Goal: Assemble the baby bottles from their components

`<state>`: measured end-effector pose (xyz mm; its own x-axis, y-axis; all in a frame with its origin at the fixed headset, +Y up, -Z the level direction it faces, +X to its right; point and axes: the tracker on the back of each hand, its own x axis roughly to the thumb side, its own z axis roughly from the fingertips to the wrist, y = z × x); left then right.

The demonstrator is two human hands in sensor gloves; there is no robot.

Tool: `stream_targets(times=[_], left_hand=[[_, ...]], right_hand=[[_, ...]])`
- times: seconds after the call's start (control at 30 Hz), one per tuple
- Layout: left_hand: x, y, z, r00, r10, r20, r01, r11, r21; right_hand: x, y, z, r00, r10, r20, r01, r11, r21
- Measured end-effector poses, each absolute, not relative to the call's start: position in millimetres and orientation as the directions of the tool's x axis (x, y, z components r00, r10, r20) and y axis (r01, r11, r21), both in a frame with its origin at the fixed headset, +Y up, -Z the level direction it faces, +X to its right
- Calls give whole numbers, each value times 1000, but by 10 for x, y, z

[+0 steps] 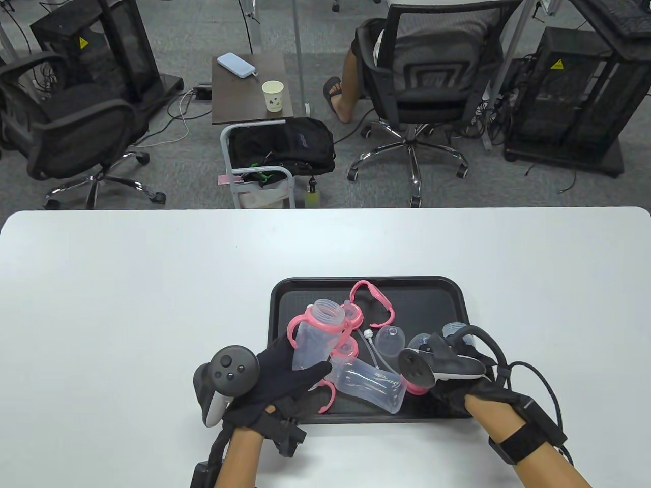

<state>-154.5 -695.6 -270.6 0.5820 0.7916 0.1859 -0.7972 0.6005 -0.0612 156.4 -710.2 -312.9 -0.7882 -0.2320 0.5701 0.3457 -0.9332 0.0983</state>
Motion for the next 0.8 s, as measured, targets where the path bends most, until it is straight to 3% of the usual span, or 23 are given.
stream_targets(times=[0.8], left_hand=[[-1521, -6963, -2710, 593, 785, 182, -786, 613, -80]], right_hand=[[1515, -6488, -3118, -826, -198, 527, 263, -964, 50]])
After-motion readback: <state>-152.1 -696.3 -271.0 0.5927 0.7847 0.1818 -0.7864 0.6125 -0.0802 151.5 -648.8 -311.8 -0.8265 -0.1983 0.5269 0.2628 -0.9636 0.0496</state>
